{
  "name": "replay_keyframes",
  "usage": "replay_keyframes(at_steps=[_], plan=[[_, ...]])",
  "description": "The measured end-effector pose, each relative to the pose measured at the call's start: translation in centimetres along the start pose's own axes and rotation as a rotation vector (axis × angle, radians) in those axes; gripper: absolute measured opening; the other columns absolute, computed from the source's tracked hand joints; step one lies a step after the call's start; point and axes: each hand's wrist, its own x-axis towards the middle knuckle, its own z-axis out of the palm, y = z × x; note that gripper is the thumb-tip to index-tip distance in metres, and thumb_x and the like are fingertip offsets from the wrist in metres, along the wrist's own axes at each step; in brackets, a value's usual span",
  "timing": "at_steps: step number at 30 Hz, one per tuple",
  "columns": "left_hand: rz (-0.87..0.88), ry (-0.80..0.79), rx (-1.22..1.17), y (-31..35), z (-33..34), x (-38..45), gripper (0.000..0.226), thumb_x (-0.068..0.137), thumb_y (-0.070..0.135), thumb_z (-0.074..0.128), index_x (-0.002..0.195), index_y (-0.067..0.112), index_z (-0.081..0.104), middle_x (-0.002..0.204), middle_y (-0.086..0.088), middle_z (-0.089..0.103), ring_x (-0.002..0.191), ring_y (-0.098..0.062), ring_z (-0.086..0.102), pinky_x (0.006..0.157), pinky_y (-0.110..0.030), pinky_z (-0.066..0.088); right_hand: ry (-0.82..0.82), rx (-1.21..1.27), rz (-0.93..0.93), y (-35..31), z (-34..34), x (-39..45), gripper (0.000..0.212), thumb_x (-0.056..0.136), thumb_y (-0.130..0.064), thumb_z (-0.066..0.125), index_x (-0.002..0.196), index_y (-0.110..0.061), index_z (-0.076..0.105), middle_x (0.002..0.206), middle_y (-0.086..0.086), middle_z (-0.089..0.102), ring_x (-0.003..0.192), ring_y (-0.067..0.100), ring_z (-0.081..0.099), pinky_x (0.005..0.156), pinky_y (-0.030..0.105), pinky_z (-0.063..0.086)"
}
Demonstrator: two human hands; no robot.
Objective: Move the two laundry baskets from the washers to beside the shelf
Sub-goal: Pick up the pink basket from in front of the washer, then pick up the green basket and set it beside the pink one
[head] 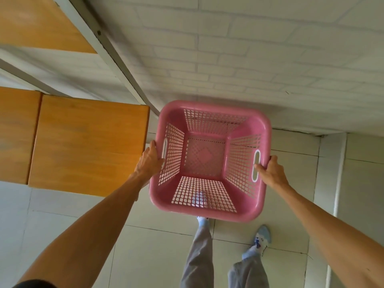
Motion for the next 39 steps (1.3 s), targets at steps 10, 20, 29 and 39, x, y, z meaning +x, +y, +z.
replay_keyframes(at_steps=[10,20,29,39], plan=[[0.06,-0.062,0.203,11.0,-10.4,-11.1,0.076,0.095,0.034,0.062,0.154,0.006,0.022,0.153,-0.021,0.035,0.139,-0.042,0.036,0.104,-0.057,0.04,-0.071,0.034,0.059,-4.7,-10.8,-13.1,0.081,0.094,-0.051,0.052,0.15,-0.004,0.016,0.136,0.024,0.052,0.107,0.038,0.062,0.074,0.036,0.048],[0.343,-0.143,0.289,21.5,-13.8,-24.3,0.091,0.082,0.069,0.05,0.148,0.013,0.023,0.139,-0.021,0.05,0.126,-0.04,0.053,0.101,-0.061,0.045,0.03,0.176,0.055,-1.5,-20.4,-30.1,0.075,0.096,-0.051,0.046,0.151,-0.008,0.018,0.139,0.022,0.05,0.11,0.034,0.06,0.091,0.043,0.05],[0.796,-0.29,0.67,35.3,-4.5,-34.5,0.084,0.088,0.07,0.043,0.149,0.016,0.025,0.15,-0.018,0.039,0.131,-0.04,0.047,0.102,-0.059,0.045,0.221,0.219,0.125,14.1,-21.2,-39.2,0.066,0.099,-0.052,0.036,0.151,-0.012,0.027,0.15,0.015,0.041,0.136,0.032,0.042,0.109,0.046,0.036],[1.165,-0.437,1.12,41.5,17.1,-53.5,0.087,0.093,0.065,0.042,0.158,0.014,0.013,0.163,-0.012,0.021,0.148,-0.034,0.022,0.119,-0.051,0.02,0.305,0.432,0.501,36.5,-12.9,-52.7,0.108,0.07,-0.082,-0.008,0.155,-0.021,0.02,0.161,0.008,0.019,0.149,0.033,0.013,0.116,0.057,0.013]])
